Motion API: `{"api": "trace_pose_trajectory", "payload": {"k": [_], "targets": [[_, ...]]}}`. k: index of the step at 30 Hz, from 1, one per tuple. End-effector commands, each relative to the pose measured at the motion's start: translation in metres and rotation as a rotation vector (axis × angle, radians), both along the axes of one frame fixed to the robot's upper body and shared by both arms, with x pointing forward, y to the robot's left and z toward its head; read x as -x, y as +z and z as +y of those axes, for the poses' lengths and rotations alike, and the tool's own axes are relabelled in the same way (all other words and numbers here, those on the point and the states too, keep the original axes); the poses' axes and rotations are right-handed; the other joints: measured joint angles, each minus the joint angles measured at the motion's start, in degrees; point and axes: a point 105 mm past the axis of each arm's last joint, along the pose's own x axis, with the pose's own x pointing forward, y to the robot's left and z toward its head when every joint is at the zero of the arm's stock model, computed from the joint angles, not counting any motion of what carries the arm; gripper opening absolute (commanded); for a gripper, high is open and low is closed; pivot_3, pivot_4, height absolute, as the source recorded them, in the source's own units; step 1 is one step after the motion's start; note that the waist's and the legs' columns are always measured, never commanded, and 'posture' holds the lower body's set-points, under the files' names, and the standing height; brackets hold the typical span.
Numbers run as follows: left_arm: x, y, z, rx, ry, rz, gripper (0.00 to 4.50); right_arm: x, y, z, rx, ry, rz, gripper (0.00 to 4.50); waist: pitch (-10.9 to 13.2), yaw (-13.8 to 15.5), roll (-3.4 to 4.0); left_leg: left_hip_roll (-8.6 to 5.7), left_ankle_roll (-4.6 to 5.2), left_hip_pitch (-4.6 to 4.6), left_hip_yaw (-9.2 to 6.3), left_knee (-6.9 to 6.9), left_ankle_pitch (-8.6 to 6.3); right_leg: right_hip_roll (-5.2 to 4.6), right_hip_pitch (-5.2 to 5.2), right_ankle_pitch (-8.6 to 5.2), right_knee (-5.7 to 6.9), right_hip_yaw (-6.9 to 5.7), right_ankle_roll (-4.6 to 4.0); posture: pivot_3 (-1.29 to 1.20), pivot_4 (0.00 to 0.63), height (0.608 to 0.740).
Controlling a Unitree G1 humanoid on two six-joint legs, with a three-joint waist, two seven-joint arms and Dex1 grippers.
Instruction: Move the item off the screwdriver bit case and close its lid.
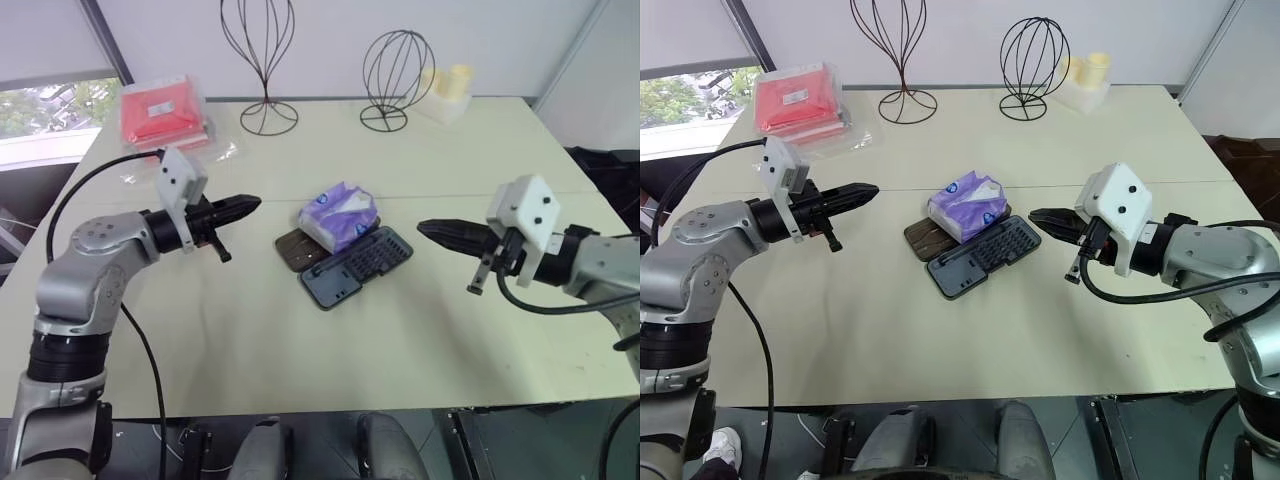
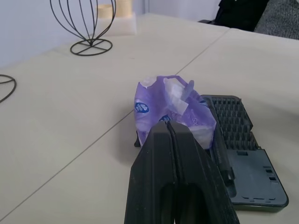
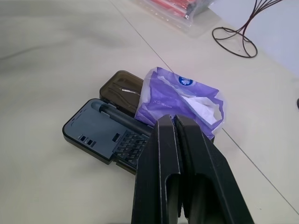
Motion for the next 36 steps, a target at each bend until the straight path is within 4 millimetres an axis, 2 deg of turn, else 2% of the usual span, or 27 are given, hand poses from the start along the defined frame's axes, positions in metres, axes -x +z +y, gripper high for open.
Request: {"api": "trace_pose_trajectory", "payload": {"k": [1, 6, 9, 15, 19, 24, 26, 30, 36], "targets": [[0.002, 0.013, -0.001, 0.004, 0.006, -0.054, 0.00, 0.000, 0.008, 0.002, 0.007, -0.001, -0.057, 0.06, 0.0, 0.0, 0.00, 0.00, 0.00, 0.00, 0.00, 0.00, 0.00, 0.00, 0.00, 0.00, 0.00, 0.00, 0.00, 0.00, 0.150, 0.740], [0.000, 0.013, -0.002, 0.012, 0.012, -0.059, 0.00, -0.015, 0.014, -0.001, -0.037, -0.070, -0.107, 0.06, 0.0, 0.0, 0.00, 0.00, 0.00, 0.00, 0.00, 0.00, 0.00, 0.00, 0.00, 0.00, 0.00, 0.00, 0.00, 0.00, 0.150, 0.740], [-0.002, 0.011, -0.005, 0.022, 0.007, -0.057, 0.00, -0.037, 0.008, 0.000, -0.077, -0.122, -0.073, 1.33, 0.0, -0.1, 0.00, 0.00, -0.01, 0.01, 0.02, 0.00, 0.01, 0.00, -0.01, 0.00, 0.01, 0.02, 0.00, 0.00, 0.150, 0.740], [-0.008, 0.012, -0.006, 0.041, 0.029, -0.072, 0.00, -0.070, -0.009, 0.020, -0.145, -0.173, 0.000, 4.35, 0.0, -0.2, 0.00, 0.00, -0.26, -0.04, 0.03, -0.01, 0.14, 0.00, -0.10, 0.00, 0.03, 0.02, 0.00, 0.00, 0.150, 0.740], [-0.010, 0.012, -0.007, 0.052, 0.045, -0.083, 0.00, -0.090, -0.015, 0.044, -0.197, -0.222, 0.046, 4.47, 0.0, -0.2, 0.01, 0.00, -0.30, -0.08, 0.04, -0.01, 0.17, 0.00, -0.19, 0.00, 0.05, 0.02, 0.00, 0.00, 0.150, 0.740], [-0.010, 0.012, -0.006, 0.058, 0.060, -0.093, 0.00, -0.089, -0.021, 0.079, -0.222, -0.164, 0.107, 4.47, 0.0, -0.2, 0.02, 0.00, -0.38, -0.16, 0.00, -0.02, 0.21, 0.00, -0.27, 0.00, 0.08, 0.01, 0.00, 0.00, 0.150, 0.740], [-0.010, 0.011, -0.004, 0.060, 0.071, -0.096, 0.00, -0.089, -0.030, 0.093, -0.206, -0.131, 0.136, 4.47, 0.0, -0.2, 0.02, -0.01, -0.38, -0.19, -0.01, -0.01, 0.21, 0.00, -0.28, 0.00, 0.08, 0.01, 0.00, 0.00, 0.150, 0.740], [-0.009, 0.010, -0.004, 0.064, 0.078, -0.099, 0.00, -0.088, -0.047, 0.110, -0.181, -0.097, 0.194, 4.47, 0.0, -0.4, 0.02, -0.02, -0.38, -0.19, 0.00, -0.01, 0.21, -0.01, -0.30, 0.00, 0.08, 0.01, 0.00, 0.00, 0.150, 0.740], [-0.007, 0.010, -0.004, 0.066, 0.085, -0.099, 0.00, -0.099, -0.066, 0.122, -0.140, -0.109, 0.198, 4.47, 0.0, -0.5, 0.02, -0.02, -0.38, -0.20, 0.01, -0.01, 0.21, -0.01, -0.32, 0.00, 0.10, 0.01, 0.00, 0.00, 0.150, 0.740]]}}
